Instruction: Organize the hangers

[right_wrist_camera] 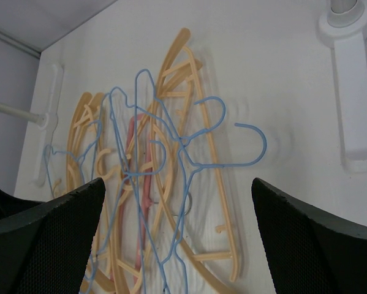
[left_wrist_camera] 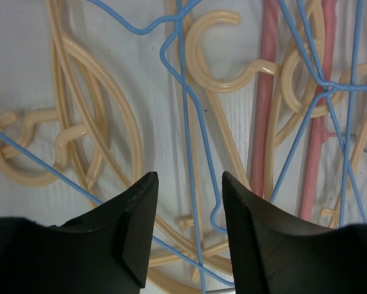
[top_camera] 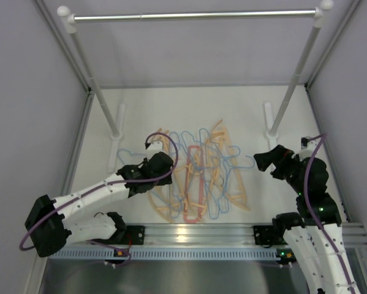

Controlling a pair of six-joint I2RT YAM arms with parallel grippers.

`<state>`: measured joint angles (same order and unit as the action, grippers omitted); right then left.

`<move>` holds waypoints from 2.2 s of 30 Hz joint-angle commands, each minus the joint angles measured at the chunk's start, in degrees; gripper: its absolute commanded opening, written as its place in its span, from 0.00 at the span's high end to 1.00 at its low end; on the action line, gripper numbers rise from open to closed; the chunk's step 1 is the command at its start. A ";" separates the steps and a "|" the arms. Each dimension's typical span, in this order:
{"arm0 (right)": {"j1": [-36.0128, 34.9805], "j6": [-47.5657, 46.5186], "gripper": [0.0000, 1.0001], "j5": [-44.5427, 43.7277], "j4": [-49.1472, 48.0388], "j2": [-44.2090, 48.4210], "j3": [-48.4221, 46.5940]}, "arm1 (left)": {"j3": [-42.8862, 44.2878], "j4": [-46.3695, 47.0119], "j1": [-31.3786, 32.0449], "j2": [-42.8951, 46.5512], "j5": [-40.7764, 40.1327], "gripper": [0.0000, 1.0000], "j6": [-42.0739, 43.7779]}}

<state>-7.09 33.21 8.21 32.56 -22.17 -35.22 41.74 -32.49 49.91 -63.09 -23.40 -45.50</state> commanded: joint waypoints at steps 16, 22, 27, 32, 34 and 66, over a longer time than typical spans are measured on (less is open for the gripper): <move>0.59 0.63 0.00 0.76 -1.36 0.55 1.21 | 1.59 7.97 3.00 -11.35 -5.96 0.54 -3.81; 0.59 0.72 0.01 0.76 -1.35 0.73 1.65 | 2.82 8.14 3.17 -14.87 -6.75 0.55 -3.72; 0.59 0.71 0.01 0.85 -1.27 1.17 2.09 | 3.53 8.32 3.61 -16.97 -7.71 0.60 -3.99; 0.50 0.63 0.01 0.93 -1.27 1.08 2.26 | 3.70 8.23 3.62 -17.68 -8.42 0.69 -4.51; 0.59 0.54 0.00 1.02 -1.27 1.17 2.35 | 3.70 8.32 3.70 -17.86 -8.59 0.73 -4.51; 0.50 0.45 0.01 1.28 -1.27 1.08 2.18 | 6.60 -0.64 3.70 -2.48 -7.46 1.00 -3.73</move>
<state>-7.09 33.63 8.93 32.62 -21.41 -32.56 45.12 -30.83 53.36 -68.88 -30.89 -49.58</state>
